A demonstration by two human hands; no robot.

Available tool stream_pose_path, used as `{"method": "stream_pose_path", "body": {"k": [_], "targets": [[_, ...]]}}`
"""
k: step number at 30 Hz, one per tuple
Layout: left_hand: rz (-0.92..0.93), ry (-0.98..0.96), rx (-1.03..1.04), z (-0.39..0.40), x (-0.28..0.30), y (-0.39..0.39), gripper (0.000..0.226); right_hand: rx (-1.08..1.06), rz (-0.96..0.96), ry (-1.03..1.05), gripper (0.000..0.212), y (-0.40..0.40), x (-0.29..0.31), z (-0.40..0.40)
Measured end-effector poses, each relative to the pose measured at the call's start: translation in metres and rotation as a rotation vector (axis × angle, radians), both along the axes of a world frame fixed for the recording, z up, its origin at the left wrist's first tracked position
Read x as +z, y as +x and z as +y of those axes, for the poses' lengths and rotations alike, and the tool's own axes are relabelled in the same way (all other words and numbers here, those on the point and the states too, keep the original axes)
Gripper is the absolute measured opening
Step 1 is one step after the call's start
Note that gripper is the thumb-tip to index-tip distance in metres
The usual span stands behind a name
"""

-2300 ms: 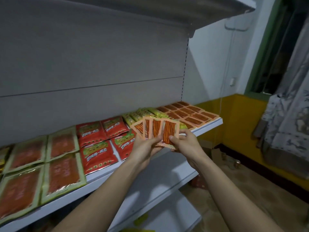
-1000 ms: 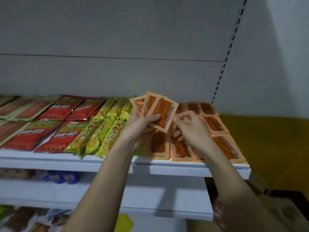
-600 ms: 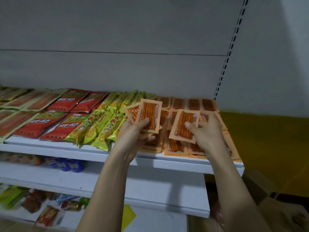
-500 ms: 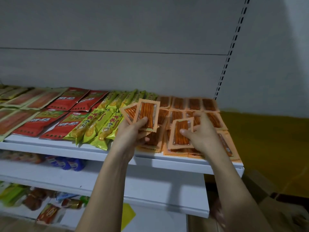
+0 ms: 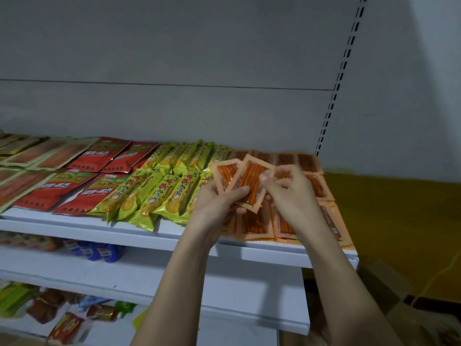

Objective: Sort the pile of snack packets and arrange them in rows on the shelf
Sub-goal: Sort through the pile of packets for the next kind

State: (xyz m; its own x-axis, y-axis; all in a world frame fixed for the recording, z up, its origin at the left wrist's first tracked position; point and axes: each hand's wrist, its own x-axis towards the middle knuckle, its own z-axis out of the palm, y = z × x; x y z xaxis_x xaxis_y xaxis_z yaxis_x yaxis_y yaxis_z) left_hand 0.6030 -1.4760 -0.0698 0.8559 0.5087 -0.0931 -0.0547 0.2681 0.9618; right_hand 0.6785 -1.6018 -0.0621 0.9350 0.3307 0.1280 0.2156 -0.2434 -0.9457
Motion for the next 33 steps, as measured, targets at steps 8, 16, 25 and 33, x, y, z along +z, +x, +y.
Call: {"method": "stream_pose_path", "body": {"k": [8, 16, 25, 33], "targets": [[0.009, -0.046, -0.010, -0.001, -0.002, 0.010, 0.010, -0.175, 0.079, 0.100, 0.036, 0.021, 0.002, -0.042], [0.089, 0.037, 0.018, -0.003, -0.010, 0.015, 0.011, -0.102, 0.024, -0.462, 0.035, 0.023, -0.021, -0.042], [0.072, 0.108, -0.102, -0.038, -0.001, 0.026, 0.037, -0.071, 0.047, -0.009, 0.036, 0.018, 0.004, -0.045], [0.208, 1.188, -0.424, -0.014, -0.013, 0.006, 0.071, -0.190, 0.103, -0.265, 0.041, 0.038, -0.009, -0.089]]}}
